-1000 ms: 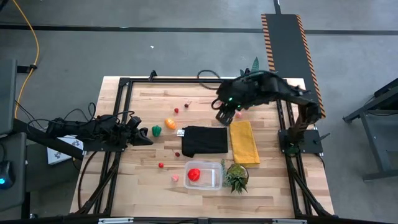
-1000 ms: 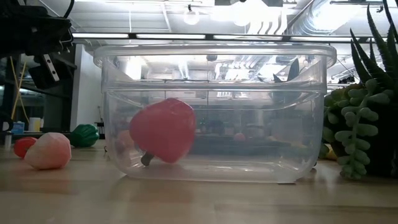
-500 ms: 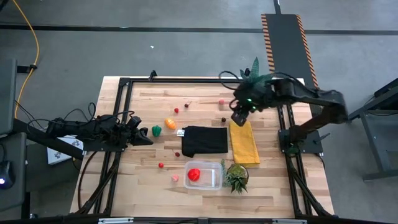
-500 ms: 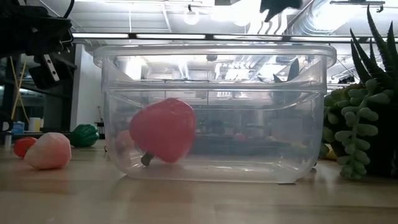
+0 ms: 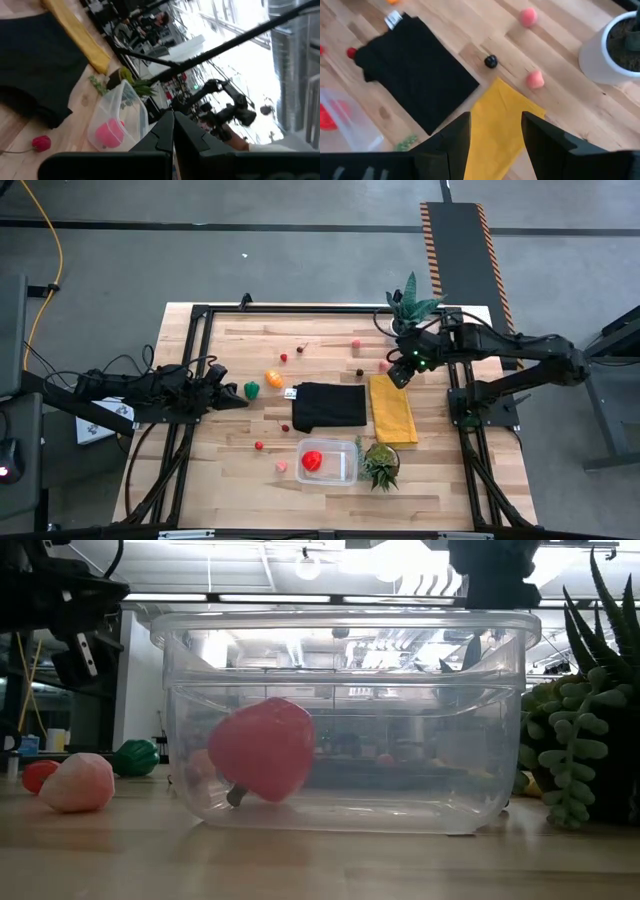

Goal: Pick and placing Produce into tupperware
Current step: Put the middle peach into the transparent bin

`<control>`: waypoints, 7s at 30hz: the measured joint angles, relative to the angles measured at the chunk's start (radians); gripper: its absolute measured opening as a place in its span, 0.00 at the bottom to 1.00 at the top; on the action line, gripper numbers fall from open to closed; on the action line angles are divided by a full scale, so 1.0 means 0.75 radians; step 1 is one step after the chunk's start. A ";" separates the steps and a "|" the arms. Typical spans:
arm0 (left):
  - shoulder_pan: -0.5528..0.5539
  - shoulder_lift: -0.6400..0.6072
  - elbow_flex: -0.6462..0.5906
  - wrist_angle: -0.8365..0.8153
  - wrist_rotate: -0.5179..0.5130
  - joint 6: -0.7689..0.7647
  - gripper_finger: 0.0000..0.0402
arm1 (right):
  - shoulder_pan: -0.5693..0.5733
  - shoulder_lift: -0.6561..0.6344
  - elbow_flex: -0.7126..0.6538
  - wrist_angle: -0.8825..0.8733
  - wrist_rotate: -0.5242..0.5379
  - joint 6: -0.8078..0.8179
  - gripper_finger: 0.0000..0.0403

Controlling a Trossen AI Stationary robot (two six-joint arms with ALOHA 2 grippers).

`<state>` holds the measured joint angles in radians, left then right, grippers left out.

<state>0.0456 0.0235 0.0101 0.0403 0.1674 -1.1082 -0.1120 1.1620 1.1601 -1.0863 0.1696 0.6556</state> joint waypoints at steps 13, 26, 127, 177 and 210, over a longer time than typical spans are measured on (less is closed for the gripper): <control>0.000 0.000 0.000 -0.020 -0.119 -0.038 0.00 | -0.112 0.098 -0.064 0.018 0.074 -0.001 0.41; 0.000 0.000 -0.001 -0.024 -0.133 -0.033 0.00 | -0.228 0.256 -0.064 0.021 0.107 0.028 0.41; 0.000 0.000 0.000 -0.021 -0.110 -0.034 0.00 | -0.540 0.574 -0.316 0.534 -0.220 -0.072 0.51; -0.001 0.000 0.000 -0.020 -0.109 -0.035 0.00 | -0.546 0.639 -0.349 0.645 -0.237 -0.058 0.42; 0.000 0.000 0.000 -0.020 -0.109 -0.036 0.00 | -0.549 0.639 -0.349 0.605 -0.298 -0.097 0.46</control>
<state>0.0456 0.0235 0.0099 0.0250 0.0860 -1.1351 -0.5240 1.6413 0.8982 -0.6327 -0.0536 0.5828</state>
